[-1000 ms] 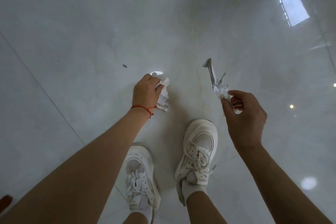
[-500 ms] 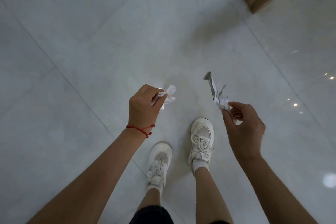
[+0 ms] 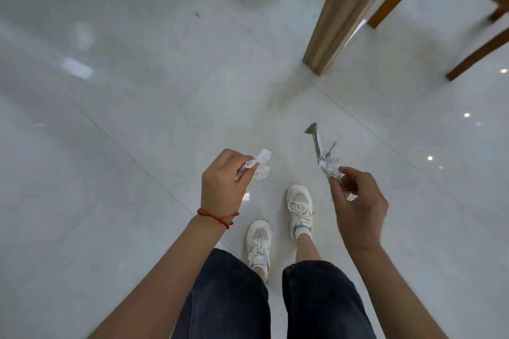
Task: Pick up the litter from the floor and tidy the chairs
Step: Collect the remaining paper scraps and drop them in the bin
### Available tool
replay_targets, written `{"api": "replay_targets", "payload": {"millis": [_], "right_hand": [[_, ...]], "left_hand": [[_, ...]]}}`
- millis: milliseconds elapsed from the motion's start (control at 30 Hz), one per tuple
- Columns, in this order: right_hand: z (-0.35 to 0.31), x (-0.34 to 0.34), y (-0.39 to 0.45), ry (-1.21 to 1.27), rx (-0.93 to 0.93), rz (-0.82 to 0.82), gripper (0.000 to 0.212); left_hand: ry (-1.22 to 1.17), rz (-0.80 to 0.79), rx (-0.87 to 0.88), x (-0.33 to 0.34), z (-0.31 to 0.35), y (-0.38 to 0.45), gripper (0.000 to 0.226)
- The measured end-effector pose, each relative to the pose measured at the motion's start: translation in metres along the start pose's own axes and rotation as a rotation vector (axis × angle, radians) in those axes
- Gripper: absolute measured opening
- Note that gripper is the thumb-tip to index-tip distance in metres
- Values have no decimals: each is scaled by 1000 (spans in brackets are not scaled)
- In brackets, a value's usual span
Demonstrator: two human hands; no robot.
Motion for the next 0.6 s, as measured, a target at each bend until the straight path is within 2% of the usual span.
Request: {"api": "replay_targets", "payload": {"millis": [300,600], "right_hand": [[-38,-118,-11,-25,83,190,17],[-20,-216,-37,-10,205,331,17]], "left_hand": [[-13,-50,147,-52,98,9,24],[-53,-116,401,-32,200,-15,21]]}}
Point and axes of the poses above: each hand's wrist, its own y-axis towards the middle knuckle, its own x-axis out of the palm, z = x × y, the point moved 6 cm from there along y, towards the middle knuckle, and after that the axes turned 8 degrees about z, right-handed, at the moved point
